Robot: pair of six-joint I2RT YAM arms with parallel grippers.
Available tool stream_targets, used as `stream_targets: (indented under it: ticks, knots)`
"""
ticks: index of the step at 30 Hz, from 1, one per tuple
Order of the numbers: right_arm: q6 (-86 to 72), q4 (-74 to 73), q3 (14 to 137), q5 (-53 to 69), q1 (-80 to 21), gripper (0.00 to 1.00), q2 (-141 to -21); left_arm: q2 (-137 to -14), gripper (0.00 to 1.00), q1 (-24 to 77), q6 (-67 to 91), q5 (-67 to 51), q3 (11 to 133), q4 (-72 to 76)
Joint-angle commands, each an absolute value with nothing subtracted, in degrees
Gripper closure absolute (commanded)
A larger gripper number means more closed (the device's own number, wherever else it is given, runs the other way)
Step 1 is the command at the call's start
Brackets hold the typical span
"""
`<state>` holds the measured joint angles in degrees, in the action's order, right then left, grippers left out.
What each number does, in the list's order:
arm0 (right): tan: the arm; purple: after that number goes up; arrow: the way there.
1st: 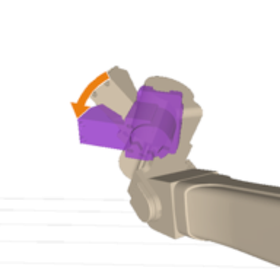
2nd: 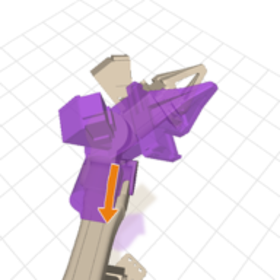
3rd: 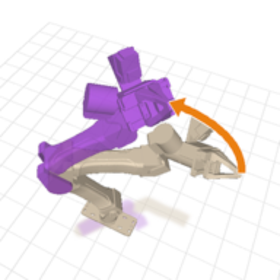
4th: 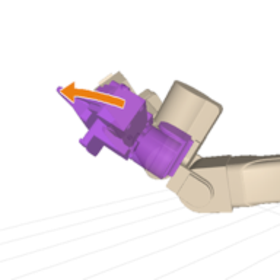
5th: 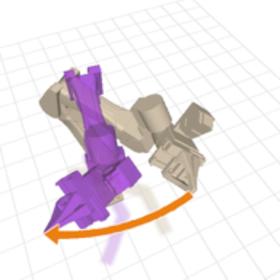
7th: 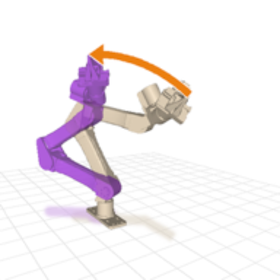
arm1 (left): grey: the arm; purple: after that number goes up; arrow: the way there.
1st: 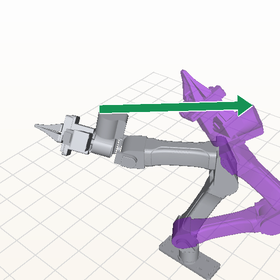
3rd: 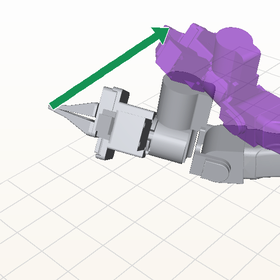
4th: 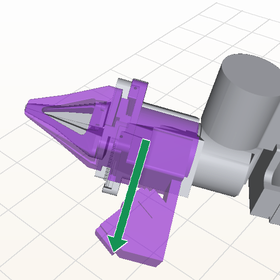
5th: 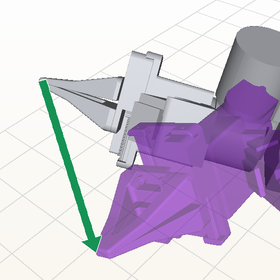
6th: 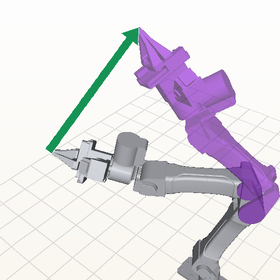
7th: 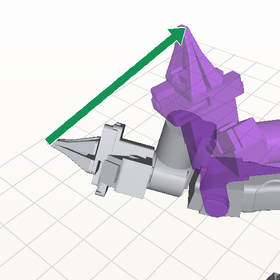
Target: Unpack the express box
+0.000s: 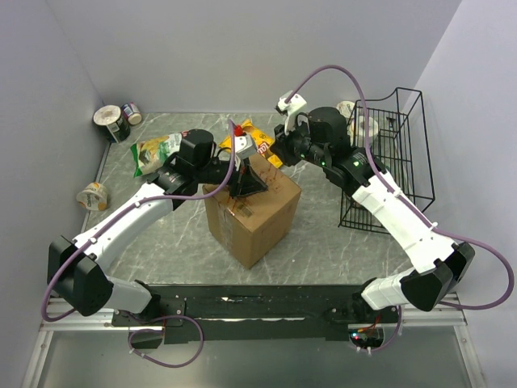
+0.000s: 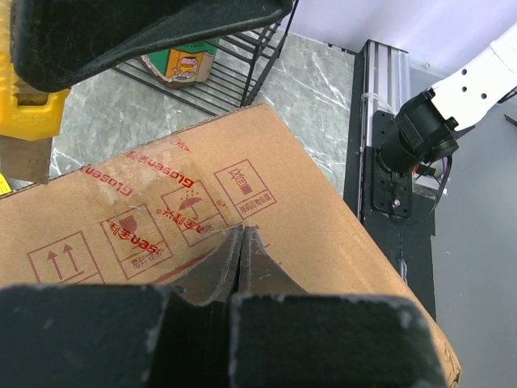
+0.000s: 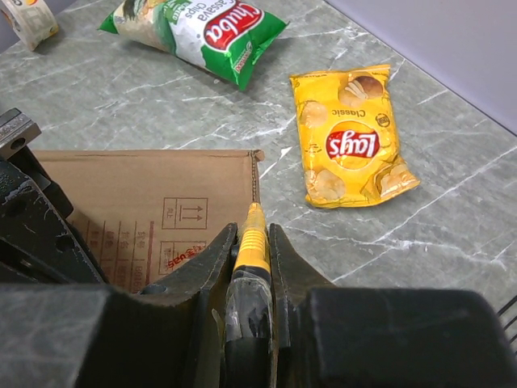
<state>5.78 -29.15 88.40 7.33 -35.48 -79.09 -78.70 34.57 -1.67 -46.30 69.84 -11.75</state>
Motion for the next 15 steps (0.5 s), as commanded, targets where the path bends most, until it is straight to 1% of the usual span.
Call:
stream_targets:
  ticks: [1,4,15]
  knots:
    - [6.3,-26.4,89.1,6.0,-35.9,1.00,-77.9,-79.6,0.99,34.7,-1.0,-46.3,68.1,-15.6]
    - [7.3,-24.3,88.3,6.1,-35.8,1.00,-76.6,-79.7,0.99,34.8,-0.9,-46.2,68.0,-15.5]
    - [6.2,-26.8,89.4,7.1,-35.7,1.00,-78.6,-79.9,0.99,34.7,-0.8,-46.1,67.9,-15.2]
